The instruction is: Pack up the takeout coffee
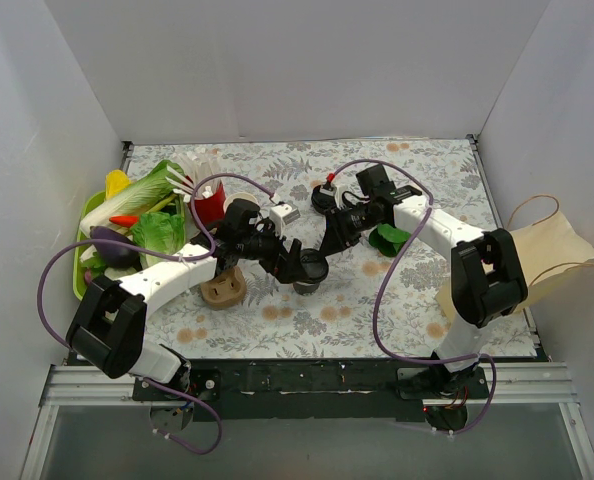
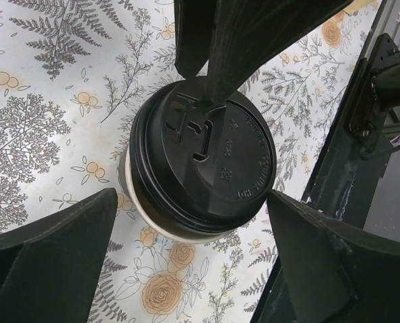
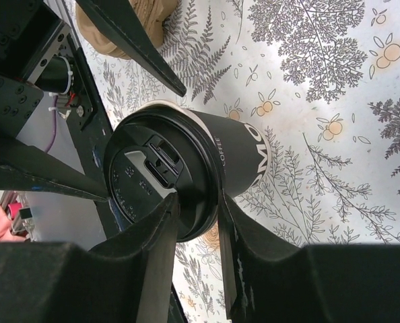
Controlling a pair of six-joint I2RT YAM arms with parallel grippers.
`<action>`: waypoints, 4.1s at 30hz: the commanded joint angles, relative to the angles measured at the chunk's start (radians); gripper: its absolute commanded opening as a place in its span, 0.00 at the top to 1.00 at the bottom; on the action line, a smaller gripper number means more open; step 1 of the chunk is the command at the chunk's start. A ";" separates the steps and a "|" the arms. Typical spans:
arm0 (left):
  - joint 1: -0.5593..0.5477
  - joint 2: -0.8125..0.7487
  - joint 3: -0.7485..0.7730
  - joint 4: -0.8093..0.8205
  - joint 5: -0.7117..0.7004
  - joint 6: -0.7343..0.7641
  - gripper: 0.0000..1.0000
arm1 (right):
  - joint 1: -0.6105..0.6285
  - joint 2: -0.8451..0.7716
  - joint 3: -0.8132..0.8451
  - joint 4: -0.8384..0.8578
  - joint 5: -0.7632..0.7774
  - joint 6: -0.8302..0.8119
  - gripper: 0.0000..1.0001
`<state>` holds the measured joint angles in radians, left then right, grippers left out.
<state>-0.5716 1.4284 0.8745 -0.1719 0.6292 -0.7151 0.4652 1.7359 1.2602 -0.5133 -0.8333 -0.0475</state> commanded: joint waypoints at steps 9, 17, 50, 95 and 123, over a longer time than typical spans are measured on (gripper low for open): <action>0.010 -0.054 -0.005 0.034 0.001 -0.053 0.03 | 0.006 -0.058 0.004 0.025 -0.033 0.028 0.64; 0.045 -0.069 -0.002 -0.001 -0.072 -0.101 0.02 | 0.007 -0.052 0.018 0.012 -0.030 0.005 0.64; 0.167 -0.022 -0.223 0.318 0.176 -0.580 0.02 | -0.050 0.182 0.044 0.025 -0.418 -0.089 0.05; 0.225 0.132 -0.322 0.477 0.159 -0.626 0.08 | -0.039 0.315 -0.024 0.168 -0.426 0.070 0.28; 0.230 0.185 -0.327 0.404 -0.091 -0.606 0.07 | -0.028 0.310 -0.048 0.148 -0.322 0.132 0.29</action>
<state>-0.3477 1.5620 0.5598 0.4034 0.8486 -1.3979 0.4171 2.0224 1.2465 -0.3332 -1.2549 0.0566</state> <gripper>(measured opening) 0.931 0.729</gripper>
